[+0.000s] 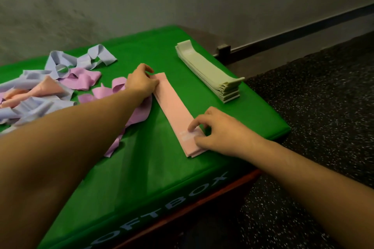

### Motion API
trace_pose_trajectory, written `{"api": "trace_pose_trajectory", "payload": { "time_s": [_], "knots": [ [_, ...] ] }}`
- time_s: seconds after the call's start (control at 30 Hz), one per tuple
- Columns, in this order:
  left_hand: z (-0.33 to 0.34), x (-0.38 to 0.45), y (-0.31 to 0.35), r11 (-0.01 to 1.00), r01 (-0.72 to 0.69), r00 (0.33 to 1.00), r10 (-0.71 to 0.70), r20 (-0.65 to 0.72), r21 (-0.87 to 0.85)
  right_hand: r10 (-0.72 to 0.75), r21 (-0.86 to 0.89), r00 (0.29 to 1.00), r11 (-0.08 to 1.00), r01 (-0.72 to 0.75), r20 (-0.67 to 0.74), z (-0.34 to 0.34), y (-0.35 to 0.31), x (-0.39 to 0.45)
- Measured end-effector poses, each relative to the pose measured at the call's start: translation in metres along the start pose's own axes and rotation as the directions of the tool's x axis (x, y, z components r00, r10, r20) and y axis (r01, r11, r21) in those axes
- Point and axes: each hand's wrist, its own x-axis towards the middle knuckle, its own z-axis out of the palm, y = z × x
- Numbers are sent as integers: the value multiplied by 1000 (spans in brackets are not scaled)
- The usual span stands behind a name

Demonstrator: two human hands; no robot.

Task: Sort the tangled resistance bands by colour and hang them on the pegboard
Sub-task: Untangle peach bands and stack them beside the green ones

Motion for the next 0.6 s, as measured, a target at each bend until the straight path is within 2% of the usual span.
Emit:
{"api": "trace_pose_trajectory", "payload": {
  "time_s": [0.13,0.2,0.43,0.6],
  "knots": [
    [-18,-6,6,996,-80,993,78,-89,-27,-6,110,988,994,23,-157,-4,-3,6],
    [-34,-16,6,989,-134,988,129,-84,-58,-18,117,981,992,41,-193,-6,-12,12],
    [-117,-77,-34,949,-314,947,316,-64,34,-65,152,972,983,101,-224,8,-66,26],
    [-176,-131,-84,939,-321,946,323,2,126,-136,195,966,964,180,-219,35,-108,36]
  ]
}}
